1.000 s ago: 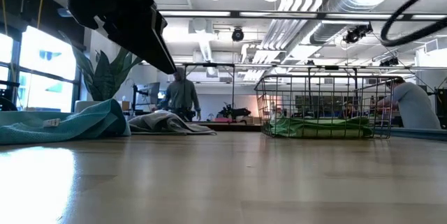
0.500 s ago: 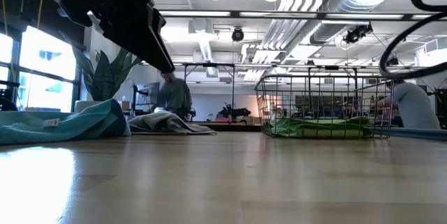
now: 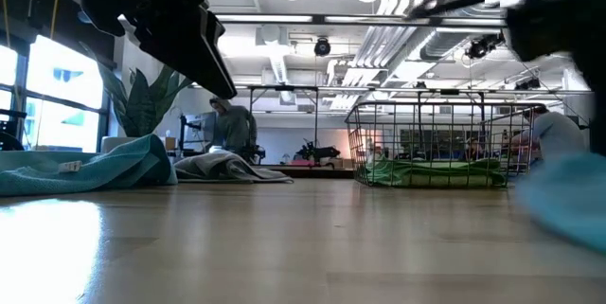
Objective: Fold microfiber towels
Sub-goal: Fold the bottom blue microfiber towel
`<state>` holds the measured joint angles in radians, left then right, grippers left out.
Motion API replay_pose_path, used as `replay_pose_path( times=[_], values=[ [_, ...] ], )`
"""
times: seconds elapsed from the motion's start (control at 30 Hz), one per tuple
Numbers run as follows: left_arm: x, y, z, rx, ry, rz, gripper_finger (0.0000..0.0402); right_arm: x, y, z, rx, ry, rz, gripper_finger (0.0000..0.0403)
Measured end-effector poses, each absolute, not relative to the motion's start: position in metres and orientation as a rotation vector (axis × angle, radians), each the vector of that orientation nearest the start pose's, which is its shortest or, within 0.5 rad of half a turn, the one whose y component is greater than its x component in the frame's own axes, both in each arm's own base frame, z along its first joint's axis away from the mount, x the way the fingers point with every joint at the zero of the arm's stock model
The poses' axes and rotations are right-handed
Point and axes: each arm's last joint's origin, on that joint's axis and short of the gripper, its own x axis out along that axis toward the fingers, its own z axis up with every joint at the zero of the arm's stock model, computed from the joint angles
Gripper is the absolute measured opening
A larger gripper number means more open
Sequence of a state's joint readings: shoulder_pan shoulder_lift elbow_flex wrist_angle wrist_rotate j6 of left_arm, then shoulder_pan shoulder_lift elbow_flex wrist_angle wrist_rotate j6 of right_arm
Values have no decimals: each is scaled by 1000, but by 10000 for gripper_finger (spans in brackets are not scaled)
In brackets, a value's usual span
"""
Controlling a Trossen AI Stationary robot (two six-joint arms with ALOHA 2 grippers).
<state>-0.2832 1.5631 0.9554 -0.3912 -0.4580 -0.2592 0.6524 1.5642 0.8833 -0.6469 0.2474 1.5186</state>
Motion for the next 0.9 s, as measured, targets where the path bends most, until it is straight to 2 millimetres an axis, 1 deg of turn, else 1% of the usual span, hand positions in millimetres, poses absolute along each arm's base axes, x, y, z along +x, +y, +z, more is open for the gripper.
replay_pose_path(
  times=[0.1, 0.23, 0.4, 0.53, 0.6, 0.67, 0.77, 0.9],
  values=[
    [297, -73, 199, 116, 882, 277, 99, 235, 135, 169, 593, 940, -654, 3],
    [301, -74, 202, 93, 827, 273, 99, 260, 106, 175, 461, 785, -680, 2],
    [307, -76, 207, 95, 757, 252, 99, 289, 75, 185, 363, 663, -619, 1],
    [311, -77, 211, 124, 712, 229, 99, 302, 58, 192, 299, 602, -596, 2],
    [312, -77, 212, 143, 700, 218, 99, 305, 52, 194, 254, 592, -584, 12],
    [312, -77, 212, 165, 699, 210, 99, 308, 50, 196, 223, 583, -570, 33],
    [312, -77, 212, 190, 702, 200, 99, 310, 50, 197, 171, 584, -527, 77],
    [312, -77, 212, 236, 709, 182, 99, 310, 56, 198, 98, 644, -387, 135]
  ],
)
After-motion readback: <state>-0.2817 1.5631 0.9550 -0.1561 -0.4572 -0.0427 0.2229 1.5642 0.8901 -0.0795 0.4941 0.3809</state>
